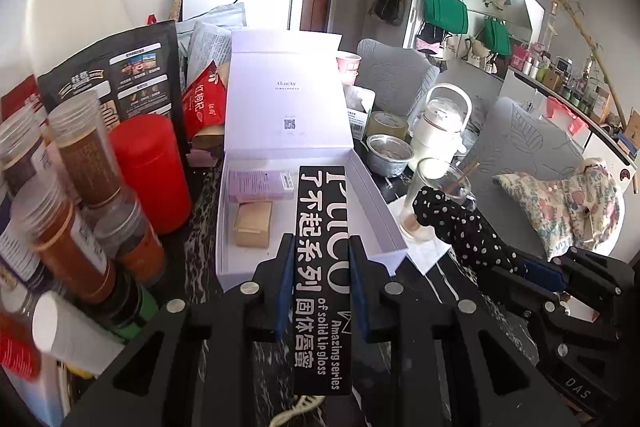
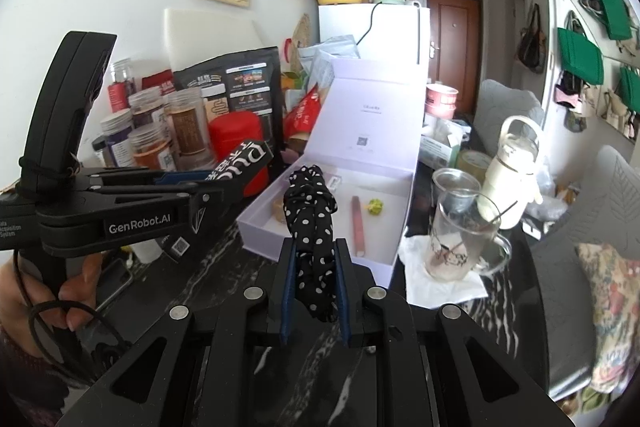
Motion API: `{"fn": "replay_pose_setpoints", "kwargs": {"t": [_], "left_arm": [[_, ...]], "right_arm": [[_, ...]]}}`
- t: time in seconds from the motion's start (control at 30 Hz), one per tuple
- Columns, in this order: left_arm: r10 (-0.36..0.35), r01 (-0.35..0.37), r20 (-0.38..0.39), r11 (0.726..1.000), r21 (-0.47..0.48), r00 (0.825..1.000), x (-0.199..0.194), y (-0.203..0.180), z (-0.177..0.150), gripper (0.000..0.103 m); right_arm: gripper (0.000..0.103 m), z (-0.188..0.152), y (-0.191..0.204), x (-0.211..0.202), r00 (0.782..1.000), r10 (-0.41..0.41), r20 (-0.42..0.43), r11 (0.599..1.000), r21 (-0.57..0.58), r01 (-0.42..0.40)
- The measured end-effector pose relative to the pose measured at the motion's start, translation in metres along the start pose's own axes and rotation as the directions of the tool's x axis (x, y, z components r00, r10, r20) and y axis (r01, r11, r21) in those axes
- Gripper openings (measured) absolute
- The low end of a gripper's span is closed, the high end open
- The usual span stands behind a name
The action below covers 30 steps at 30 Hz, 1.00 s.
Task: Organize rigid objects
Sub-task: 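Lift the PUCO box and scrunchie and carry both toward the white box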
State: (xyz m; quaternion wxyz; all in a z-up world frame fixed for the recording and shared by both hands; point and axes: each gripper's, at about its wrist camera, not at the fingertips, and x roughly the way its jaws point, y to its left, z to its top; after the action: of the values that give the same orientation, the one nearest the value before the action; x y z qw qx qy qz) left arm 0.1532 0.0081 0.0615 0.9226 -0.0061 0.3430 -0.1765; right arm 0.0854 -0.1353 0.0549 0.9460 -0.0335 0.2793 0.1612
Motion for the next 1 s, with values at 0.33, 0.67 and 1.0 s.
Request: {"fn": "replay_pose_setpoints", "kwargs": {"t": [0.33, 0.67, 1.0], "left_arm": [[-0.008, 0.008, -0.011, 1.000, -0.001, 1.000, 0.041, 0.010, 0.033, 0.025], [-0.001, 0.001, 0.011, 1.000, 0.013, 1.000, 0.066, 0.018, 0.065, 0.025], [0.031, -0.031, 0.042, 0.999, 0.014, 0.999, 0.095, 0.034, 0.095, 0.025]], "right_arm": [[0.018, 0.026, -0.017, 0.040, 1.000, -0.006, -0.011, 1.000, -0.005, 0.006], [0.018, 0.060, -0.036, 0.069, 1.000, -0.022, 0.016, 1.000, -0.015, 0.022], [0.018, 0.087, -0.056, 0.099, 0.998, -0.053, 0.027, 0.999, -0.003, 0.053]]}}
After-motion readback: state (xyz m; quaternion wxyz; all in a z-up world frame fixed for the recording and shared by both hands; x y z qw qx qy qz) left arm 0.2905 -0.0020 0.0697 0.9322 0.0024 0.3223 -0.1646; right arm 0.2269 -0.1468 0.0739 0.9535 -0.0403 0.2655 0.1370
